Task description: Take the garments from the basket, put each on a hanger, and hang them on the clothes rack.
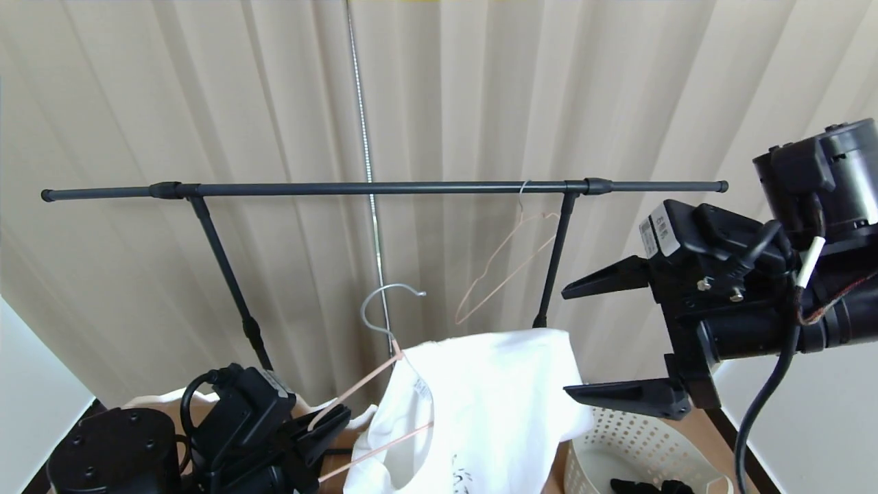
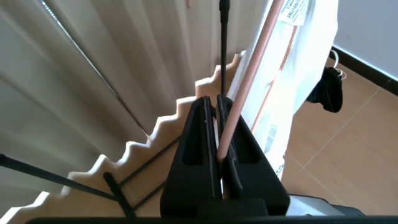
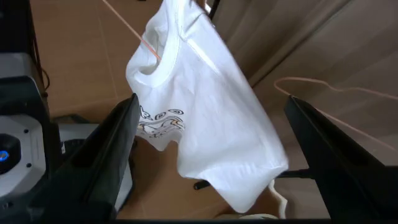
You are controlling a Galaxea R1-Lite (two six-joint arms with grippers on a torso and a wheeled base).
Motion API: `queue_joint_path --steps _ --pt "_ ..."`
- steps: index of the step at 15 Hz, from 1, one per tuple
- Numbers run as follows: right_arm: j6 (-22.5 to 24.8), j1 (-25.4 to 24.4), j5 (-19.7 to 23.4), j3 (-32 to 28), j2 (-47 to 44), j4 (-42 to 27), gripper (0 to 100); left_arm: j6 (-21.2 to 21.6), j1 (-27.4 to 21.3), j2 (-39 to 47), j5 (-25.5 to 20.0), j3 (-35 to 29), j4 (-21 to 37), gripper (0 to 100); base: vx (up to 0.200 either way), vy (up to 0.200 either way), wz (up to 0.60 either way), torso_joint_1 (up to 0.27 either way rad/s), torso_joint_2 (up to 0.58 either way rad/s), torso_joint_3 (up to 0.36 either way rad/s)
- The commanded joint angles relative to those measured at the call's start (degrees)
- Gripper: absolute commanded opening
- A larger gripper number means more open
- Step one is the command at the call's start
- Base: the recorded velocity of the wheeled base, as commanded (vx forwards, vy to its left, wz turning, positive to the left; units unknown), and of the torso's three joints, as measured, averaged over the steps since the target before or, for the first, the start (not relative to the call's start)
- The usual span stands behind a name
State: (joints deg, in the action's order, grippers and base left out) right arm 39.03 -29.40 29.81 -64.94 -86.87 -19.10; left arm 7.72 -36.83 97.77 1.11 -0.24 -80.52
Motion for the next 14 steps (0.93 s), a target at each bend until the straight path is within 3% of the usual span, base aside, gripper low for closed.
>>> queue_joint_path --steps 1,3,11,14 --pt "11.8 2.8 4.4 -11.6 -8.5 -12.8 100 0.1 -0.5 0.0 -0.1 0.2 -0.2 0 0.0 0.0 0.0 0.0 0.0 0.0" --pt "13.8 2.4 5.1 -18.0 -13.3 -22.1 100 0.8 -1.8 -0.2 -1.3 0.2 0.0 0 0.0 0.0 0.0 0.0 0.0 0.0" --pt "13.9 0.0 4.7 -20.5 -19.3 -23.3 100 0.9 -5.8 -0.2 -1.1 0.2 0.2 0 0.0 0.0 0.0 0.0 0.0 0.0" --pt "14.0 -0.6 0.6 -22.6 -19.6 -28.6 100 1.2 -6.2 -0.2 -1.1 0.2 0.0 0 0.0 0.0 0.0 0.0 0.0 0.0"
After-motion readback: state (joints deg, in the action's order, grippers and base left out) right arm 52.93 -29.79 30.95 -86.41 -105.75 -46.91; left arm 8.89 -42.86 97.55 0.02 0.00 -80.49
